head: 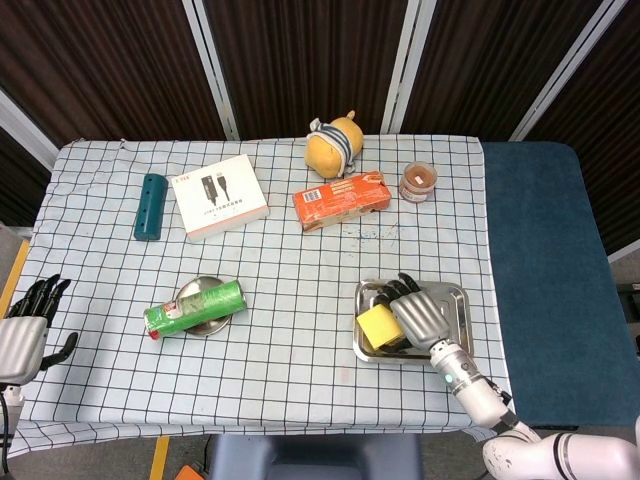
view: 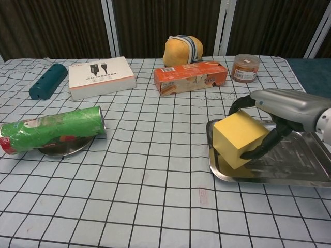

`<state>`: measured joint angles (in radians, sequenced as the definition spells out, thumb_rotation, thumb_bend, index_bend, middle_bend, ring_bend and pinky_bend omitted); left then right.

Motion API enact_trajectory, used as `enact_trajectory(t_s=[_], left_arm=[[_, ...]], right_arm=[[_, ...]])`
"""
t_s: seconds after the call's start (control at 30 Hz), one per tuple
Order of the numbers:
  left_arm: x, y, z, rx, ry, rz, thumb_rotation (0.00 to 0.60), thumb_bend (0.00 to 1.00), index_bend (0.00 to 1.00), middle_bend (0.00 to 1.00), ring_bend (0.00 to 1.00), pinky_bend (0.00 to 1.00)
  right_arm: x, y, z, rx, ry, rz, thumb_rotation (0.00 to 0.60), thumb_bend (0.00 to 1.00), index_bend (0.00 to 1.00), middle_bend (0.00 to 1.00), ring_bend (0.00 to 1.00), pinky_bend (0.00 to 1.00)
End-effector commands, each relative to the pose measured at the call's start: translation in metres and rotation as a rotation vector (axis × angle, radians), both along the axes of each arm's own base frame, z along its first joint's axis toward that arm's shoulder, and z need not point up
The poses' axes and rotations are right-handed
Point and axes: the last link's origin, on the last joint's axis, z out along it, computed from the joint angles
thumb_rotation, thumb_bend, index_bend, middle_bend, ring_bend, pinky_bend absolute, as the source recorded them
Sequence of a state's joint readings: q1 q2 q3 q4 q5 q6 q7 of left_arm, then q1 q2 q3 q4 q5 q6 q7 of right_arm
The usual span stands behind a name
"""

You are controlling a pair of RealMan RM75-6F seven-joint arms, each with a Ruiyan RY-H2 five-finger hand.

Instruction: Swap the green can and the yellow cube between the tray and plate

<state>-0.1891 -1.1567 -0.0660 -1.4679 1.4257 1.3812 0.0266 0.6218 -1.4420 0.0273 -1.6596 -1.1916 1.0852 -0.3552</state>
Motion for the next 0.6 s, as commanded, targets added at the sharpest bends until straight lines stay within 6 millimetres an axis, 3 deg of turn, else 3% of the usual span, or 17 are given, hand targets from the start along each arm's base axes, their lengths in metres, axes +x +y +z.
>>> enact_trajectory(t_s=[0.03, 0.2, 0.33, 0.43, 0.6], left_arm=[[0.000, 0.000, 0.000, -0.002, -0.001, 0.000, 0.600, 0.38, 0.01, 0.04, 0.00, 0.24], [0.000, 0.000, -0.001, -0.004, 0.002, 0.001, 0.600, 0.38, 0.01, 0.04, 0.00, 0.24], [0.000, 0.000, -0.002, -0.007, 0.004, 0.003, 0.600, 0.38, 0.01, 0.04, 0.00, 0.24], [0.000, 0.000, -0.001, -0.006, 0.006, 0.002, 0.600, 0.38, 0.01, 0.04, 0.00, 0.24], [0.003, -0.002, 0.002, 0.012, 0.012, -0.013, 0.600, 0.38, 0.01, 0.04, 0.00, 0.24]], right_arm=[[-0.004, 0.005, 0.004, -0.003, 0.013, 0.000, 0.600, 0.16, 0.40, 0.18, 0.10, 0.07], [-0.008, 0.013, 0.013, 0.004, 0.032, -0.016, 0.600, 0.16, 0.19, 0.02, 0.00, 0.01], [-0.011, 0.019, 0.023, -0.004, 0.039, -0.022, 0.600, 0.16, 0.01, 0.00, 0.00, 0.00], [-0.011, 0.025, 0.033, -0.034, 0.018, -0.022, 0.600, 0.16, 0.00, 0.00, 0.00, 0.00], [-0.021, 0.040, 0.074, -0.255, -0.055, -0.025, 0.600, 0.15, 0.00, 0.00, 0.00, 0.00]])
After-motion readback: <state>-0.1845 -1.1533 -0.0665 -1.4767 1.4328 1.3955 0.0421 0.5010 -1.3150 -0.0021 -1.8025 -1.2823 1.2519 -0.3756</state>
